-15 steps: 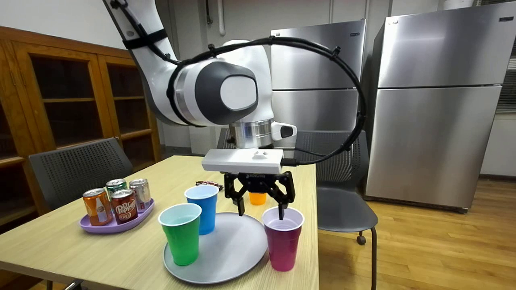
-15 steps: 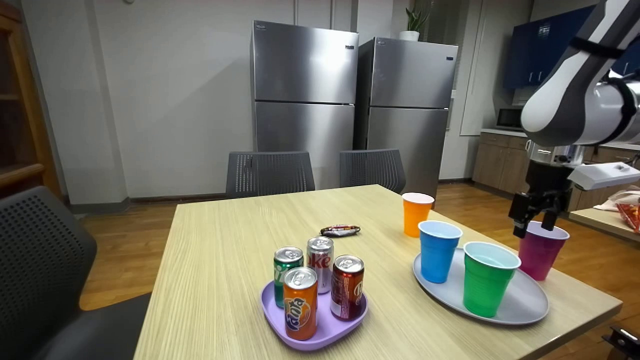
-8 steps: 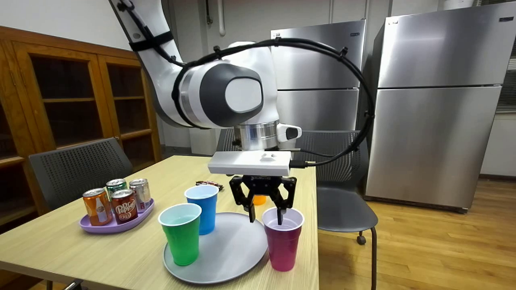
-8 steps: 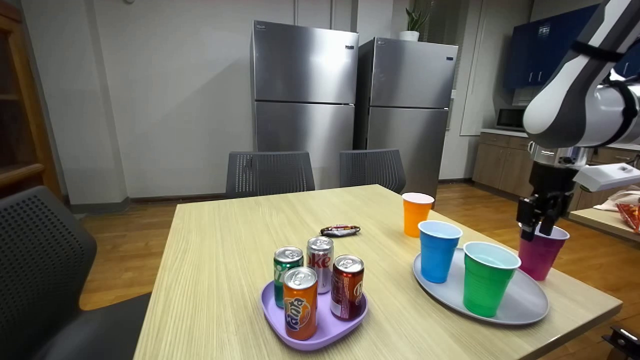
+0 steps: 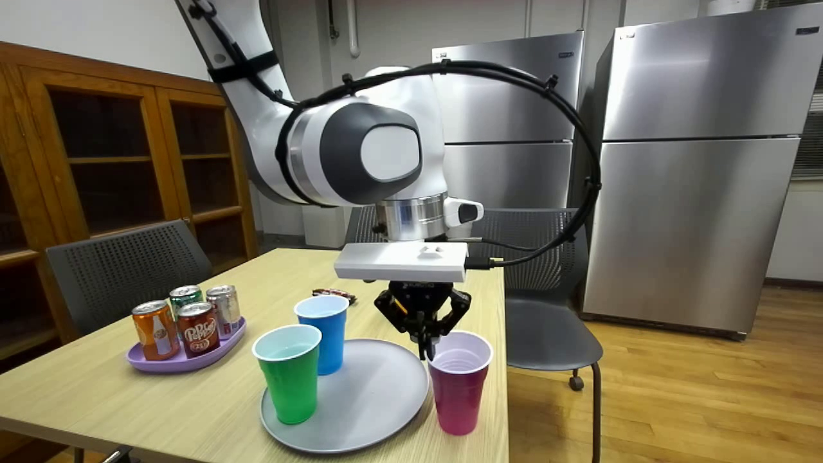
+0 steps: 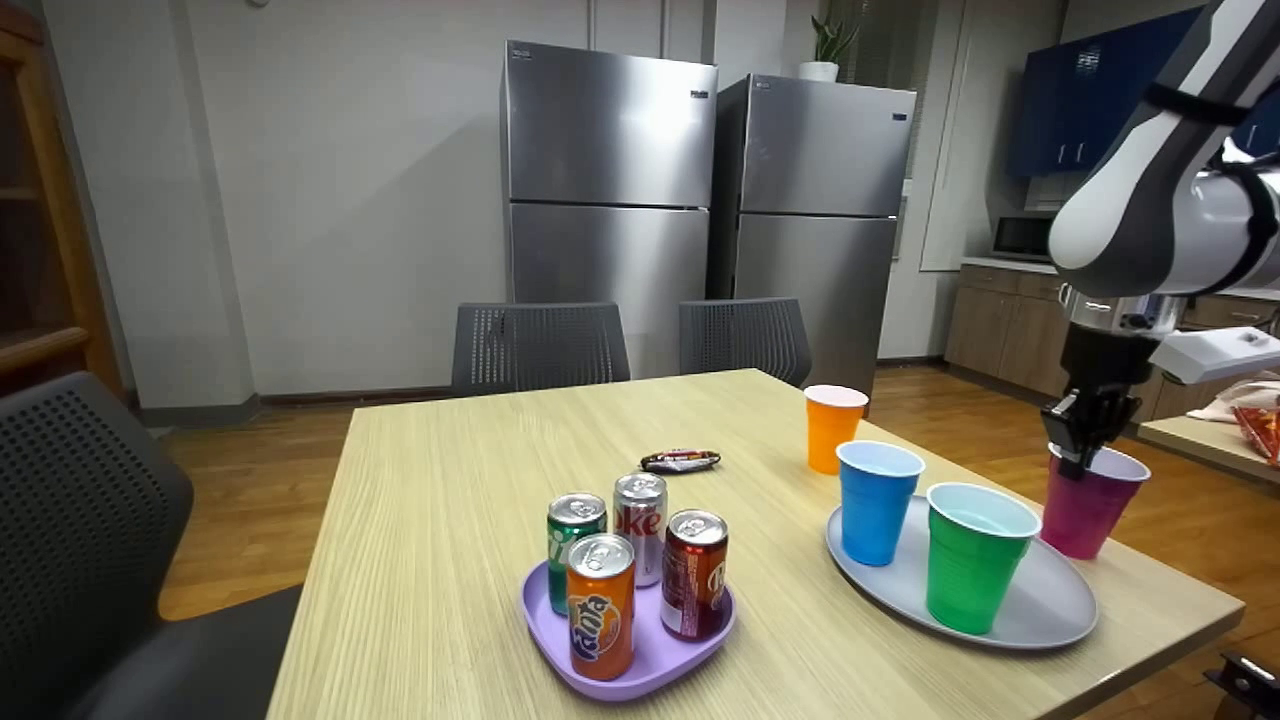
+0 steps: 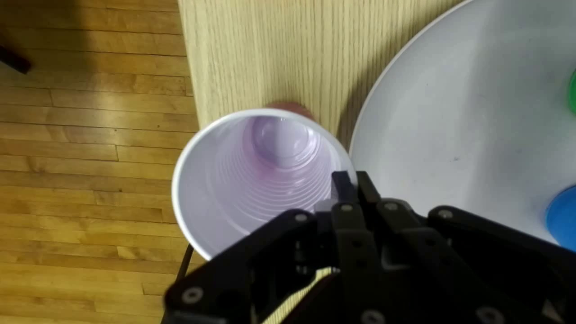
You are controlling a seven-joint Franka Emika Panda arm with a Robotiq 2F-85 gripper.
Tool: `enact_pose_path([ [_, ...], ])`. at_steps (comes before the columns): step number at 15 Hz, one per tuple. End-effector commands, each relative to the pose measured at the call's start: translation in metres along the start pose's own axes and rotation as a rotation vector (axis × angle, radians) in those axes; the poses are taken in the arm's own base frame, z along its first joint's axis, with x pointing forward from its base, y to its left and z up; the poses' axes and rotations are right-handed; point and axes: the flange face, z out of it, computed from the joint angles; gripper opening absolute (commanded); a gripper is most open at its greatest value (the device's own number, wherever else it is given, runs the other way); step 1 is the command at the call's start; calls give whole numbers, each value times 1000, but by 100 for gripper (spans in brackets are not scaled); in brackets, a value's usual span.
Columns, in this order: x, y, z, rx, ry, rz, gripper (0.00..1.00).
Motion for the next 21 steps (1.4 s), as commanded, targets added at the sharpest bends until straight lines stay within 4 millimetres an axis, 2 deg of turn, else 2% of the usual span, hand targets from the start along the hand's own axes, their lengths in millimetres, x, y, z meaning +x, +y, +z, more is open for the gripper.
enact_pose_path([
  [1,3,7,0,-19,9,-25,1],
  [6,5,9,-14,-30,18,-53,1],
  [12,10,-7,-30,-58,29,-154,1],
  [21,13,-59,-46,-43,45,-269,1],
])
